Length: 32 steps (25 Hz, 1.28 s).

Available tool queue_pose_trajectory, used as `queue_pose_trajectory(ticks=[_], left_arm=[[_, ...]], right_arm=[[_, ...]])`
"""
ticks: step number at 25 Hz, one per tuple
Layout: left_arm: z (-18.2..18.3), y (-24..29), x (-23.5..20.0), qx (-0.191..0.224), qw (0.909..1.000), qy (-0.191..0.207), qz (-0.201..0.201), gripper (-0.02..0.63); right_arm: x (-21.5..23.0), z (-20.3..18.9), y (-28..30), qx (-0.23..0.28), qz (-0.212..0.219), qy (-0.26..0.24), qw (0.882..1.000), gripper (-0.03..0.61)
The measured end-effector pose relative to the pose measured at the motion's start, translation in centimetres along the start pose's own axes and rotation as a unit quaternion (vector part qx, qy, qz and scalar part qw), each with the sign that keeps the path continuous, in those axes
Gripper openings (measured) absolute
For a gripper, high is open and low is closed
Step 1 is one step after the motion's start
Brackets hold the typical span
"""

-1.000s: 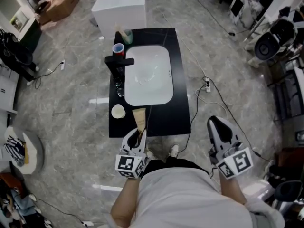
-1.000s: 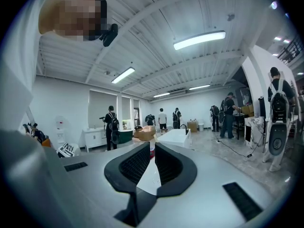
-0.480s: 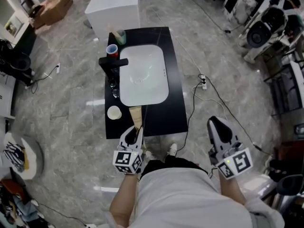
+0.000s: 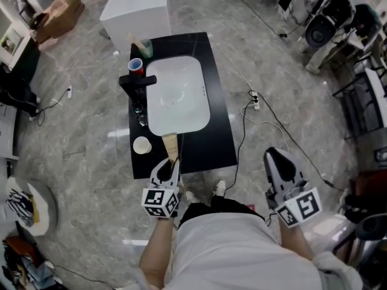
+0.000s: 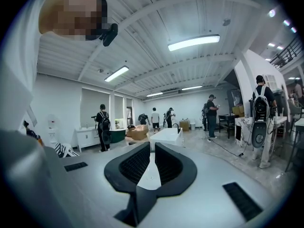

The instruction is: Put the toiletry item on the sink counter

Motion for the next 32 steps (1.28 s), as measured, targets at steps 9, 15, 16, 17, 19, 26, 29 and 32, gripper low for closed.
queue_pose_trajectory(ticks=[9,15,16,17,19,26,29,32], left_arm=[[-1.6,1.8,-2.2,-0.034,0.9993,0.003,0.015,0.054],[-3.5,3.5,-3.9,-0.063,0.9974,0.016,0.030,0.055],[-3.7,3.7,-4.2,-0.067,0.9971,0.017,0.033,0.054],[-3.9,4.0,-4.4,-0.070,0.9968,0.016,0.035,0.054],[-4.2,4.5,-4.7,-0.077,0.9962,0.017,0.037,0.055],[-5.5,6.2,-6.3,-0.122,0.9901,0.041,0.056,0.054],[-6.0,6.7,-7.0,-0.142,0.9867,0.048,0.064,0.055],[-6.5,7.1,-7.7,-0.158,0.9838,0.047,0.072,0.055]], right_arm=[[0.0,-0.1,-0.7,-0.009,-0.013,-0.004,1.000,0.052],[0.3,-0.2,-1.4,-0.016,-0.024,-0.005,1.000,0.052],[0.4,-0.2,-1.5,-0.017,-0.026,-0.006,0.999,0.052],[0.5,-0.2,-1.6,-0.018,-0.028,-0.006,0.999,0.052],[0.7,-0.2,-1.8,-0.019,-0.031,-0.007,0.999,0.052],[0.9,-0.3,-2.2,-0.022,-0.038,-0.005,0.999,0.052],[1.1,-0.4,-2.5,-0.023,-0.043,-0.004,0.999,0.052],[1.3,-0.6,-2.7,-0.026,-0.048,-0.002,0.999,0.052]])
Point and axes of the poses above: the fingertips, and each gripper's own axes: y forward along the fingers, x to its right, z out of its top, the point moved 7 cm from there along -y, backward along the fingers, and after that the axes turned 11 degrees about -y, right-handed, at the moved point
